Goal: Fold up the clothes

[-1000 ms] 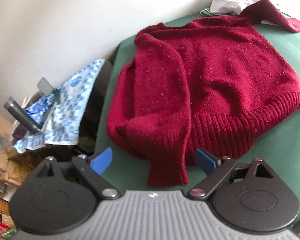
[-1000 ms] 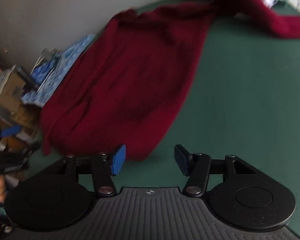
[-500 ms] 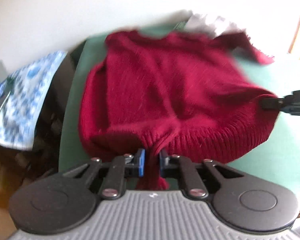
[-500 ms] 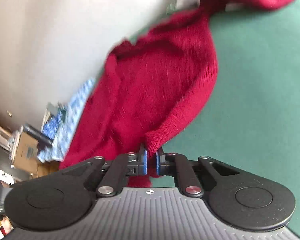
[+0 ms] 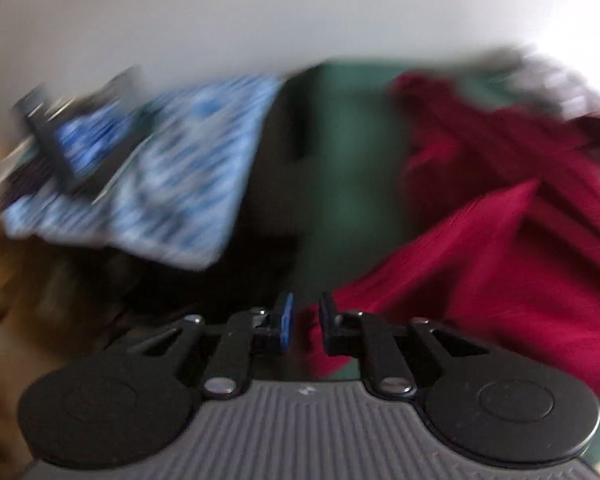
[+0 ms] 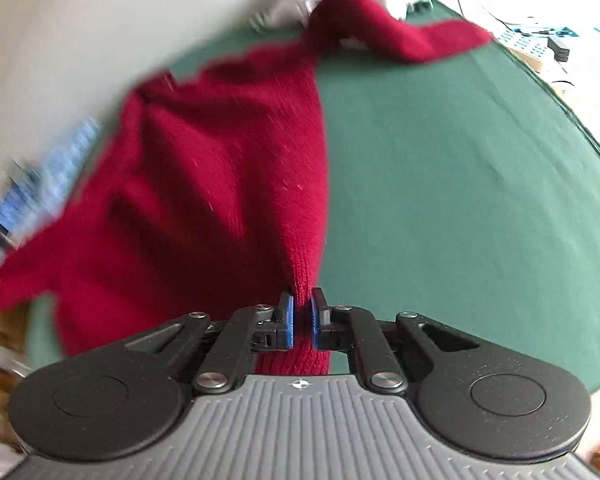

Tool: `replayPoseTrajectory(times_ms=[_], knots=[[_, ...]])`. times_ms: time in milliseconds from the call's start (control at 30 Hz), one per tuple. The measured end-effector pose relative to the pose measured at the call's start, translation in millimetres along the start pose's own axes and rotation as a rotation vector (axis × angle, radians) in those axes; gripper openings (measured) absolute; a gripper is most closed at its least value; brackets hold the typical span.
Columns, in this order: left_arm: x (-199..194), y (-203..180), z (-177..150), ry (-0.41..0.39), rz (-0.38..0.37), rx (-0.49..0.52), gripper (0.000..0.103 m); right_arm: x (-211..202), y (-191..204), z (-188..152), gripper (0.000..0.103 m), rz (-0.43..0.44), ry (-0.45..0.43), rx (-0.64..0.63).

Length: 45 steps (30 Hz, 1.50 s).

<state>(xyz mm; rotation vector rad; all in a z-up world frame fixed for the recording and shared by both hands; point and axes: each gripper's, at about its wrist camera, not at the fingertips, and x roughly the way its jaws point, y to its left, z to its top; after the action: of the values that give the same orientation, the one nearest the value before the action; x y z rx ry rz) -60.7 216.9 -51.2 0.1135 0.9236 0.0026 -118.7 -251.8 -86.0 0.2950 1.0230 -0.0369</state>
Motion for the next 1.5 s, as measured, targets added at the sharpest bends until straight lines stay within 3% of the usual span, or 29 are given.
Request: replayPoseTrajectory(times_ms=[67,100,133,167,200,267,300,367,400,500,633,667,700,733,767,833,967,1067,1167,1300,1400,1500], knots=[[18,7,-5,0.066,0.064,-0.006,0.013,7,4,-8,0.008,-0.046,0.017,-0.046],[21,3,-9,0.082,0.067,0.018,0.019,8,4,-8,0.008,-0.050,0.019,-0.051],[20,-5,-14,0.088,0.054,0.057,0.041,9,4,-8,0.011,-0.052,0.021,-0.054],[16,-13,-18,0.080,0.039,0.094,0.055,9,4,-7,0.014,-0.055,0.022,-0.057],[11,-22,-23,0.065,0.024,0.129,0.057,10,4,-7,0.018,-0.057,0.023,-0.060],[-4,-38,-28,0.034,-0.062,0.158,0.059,11,1,-4,0.048,-0.034,0.029,-0.031],[-10,-47,-29,0.028,-0.116,0.160,0.064,12,-1,-3,0.052,-0.009,0.026,-0.009],[-16,-67,-34,0.030,-0.218,0.153,0.088,14,-4,-4,0.054,0.042,0.024,0.027],[-14,-76,-37,0.042,-0.248,0.141,0.089,17,-3,-4,0.054,0.065,0.029,0.028],[-2,-97,-45,0.095,-0.302,0.066,0.088,21,5,-5,0.060,0.105,0.022,-0.005],[15,-115,-49,0.122,-0.328,-0.089,0.075,24,12,-9,0.061,0.126,-0.014,-0.077],[15,-125,-48,0.104,-0.306,-0.082,0.048,24,15,-12,0.053,0.116,-0.030,-0.109],[13,-136,-47,0.090,-0.283,-0.062,0.041,24,19,-14,0.043,0.084,-0.045,-0.155],[14,-145,-45,0.088,-0.264,-0.052,0.017,25,24,-16,0.016,0.048,-0.059,-0.205],[15,-152,-41,0.093,-0.247,-0.047,0.000,25,22,-14,0.012,0.055,-0.058,-0.206],[10,-157,-36,0.085,-0.250,-0.065,0.000,26,14,-8,0.010,0.087,-0.050,-0.187],[-40,-155,-39,-0.020,-0.221,-0.051,0.000,-13,-3,5,0.009,0.160,-0.100,-0.205],[-74,-148,-50,-0.037,-0.216,-0.060,0.000,-42,-16,12,0.008,0.205,-0.121,-0.233],[-82,-150,-67,-0.005,-0.174,-0.072,0.000,-49,-28,4,0.008,0.216,-0.066,-0.278],[-63,-156,-92,0.077,-0.103,-0.103,0.000,-32,-40,-16,0.008,0.198,0.043,-0.308],[-45,-168,-110,0.154,-0.027,-0.066,0.000,-14,-45,-31,0.008,0.172,0.119,-0.336],[-54,-176,-114,0.135,0.036,-0.001,0.007,-21,-44,-30,0.014,0.165,0.108,-0.401]])
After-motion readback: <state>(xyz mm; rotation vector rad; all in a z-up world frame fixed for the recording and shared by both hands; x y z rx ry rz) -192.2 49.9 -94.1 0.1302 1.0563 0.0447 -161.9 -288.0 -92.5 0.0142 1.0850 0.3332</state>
